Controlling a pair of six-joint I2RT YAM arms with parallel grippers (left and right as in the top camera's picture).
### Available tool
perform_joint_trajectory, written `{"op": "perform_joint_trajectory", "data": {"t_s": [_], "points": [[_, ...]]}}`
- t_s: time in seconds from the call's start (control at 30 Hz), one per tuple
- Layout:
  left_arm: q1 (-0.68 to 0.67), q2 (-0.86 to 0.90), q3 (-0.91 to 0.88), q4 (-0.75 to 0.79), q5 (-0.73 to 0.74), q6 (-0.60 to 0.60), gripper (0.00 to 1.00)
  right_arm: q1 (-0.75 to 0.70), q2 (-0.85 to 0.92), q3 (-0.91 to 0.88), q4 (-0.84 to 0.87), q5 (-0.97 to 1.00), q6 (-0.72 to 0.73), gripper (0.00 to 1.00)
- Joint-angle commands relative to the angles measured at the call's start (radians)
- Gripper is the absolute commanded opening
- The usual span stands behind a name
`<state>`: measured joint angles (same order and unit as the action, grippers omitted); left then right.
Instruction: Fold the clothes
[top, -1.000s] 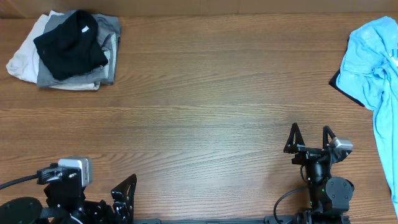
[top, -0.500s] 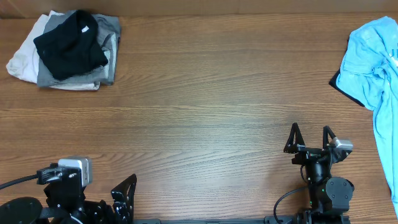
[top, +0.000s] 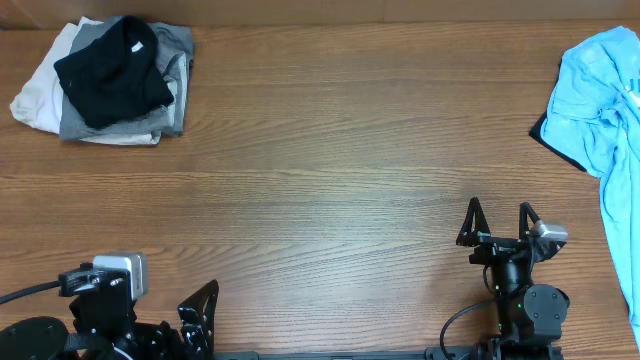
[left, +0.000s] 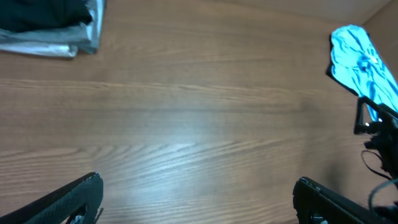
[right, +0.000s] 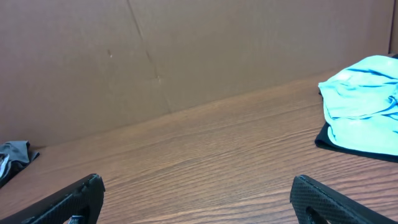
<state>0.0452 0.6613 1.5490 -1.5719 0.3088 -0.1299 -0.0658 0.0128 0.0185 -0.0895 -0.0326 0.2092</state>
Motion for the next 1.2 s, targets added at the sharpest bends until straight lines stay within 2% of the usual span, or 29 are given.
{"op": "perform_joint_trajectory", "data": {"t_s": [0.0, 0.1, 0.2, 0.37, 0.5, 0.73, 0.9, 1.17], "points": [[-0.015, -0.003, -0.012, 0.054, -0.012, 0.018, 1.00, -0.008, -0.010, -0.011, 0.006, 0.013, 0.003, 1.00], [-0.039, -0.019, -0.063, 0.171, 0.032, 0.018, 1.00, -0.008, -0.010, -0.011, 0.006, 0.013, 0.003, 1.00], [-0.059, -0.071, -0.186, 0.314, 0.055, 0.017, 1.00, -0.008, -0.010, -0.011, 0.006, 0.013, 0.003, 1.00], [-0.066, -0.224, -0.513, 0.583, 0.047, -0.064, 1.00, -0.008, -0.010, -0.011, 0.006, 0.013, 0.003, 1.00], [-0.066, -0.349, -0.781, 0.870, 0.040, -0.069, 1.00, -0.008, -0.010, -0.011, 0.006, 0.013, 0.003, 1.00], [-0.066, -0.522, -1.180, 1.269, -0.100, -0.108, 1.00, -0.008, -0.010, -0.011, 0.006, 0.013, 0.003, 1.00], [-0.066, -0.623, -1.350, 1.360, -0.202, -0.220, 1.00, -0.008, -0.010, -0.011, 0.006, 0.013, 0.003, 1.00], [-0.066, -0.658, -1.501, 1.487, -0.258, -0.224, 1.00, -0.008, -0.010, -0.011, 0.006, 0.013, 0.003, 1.00]]}}
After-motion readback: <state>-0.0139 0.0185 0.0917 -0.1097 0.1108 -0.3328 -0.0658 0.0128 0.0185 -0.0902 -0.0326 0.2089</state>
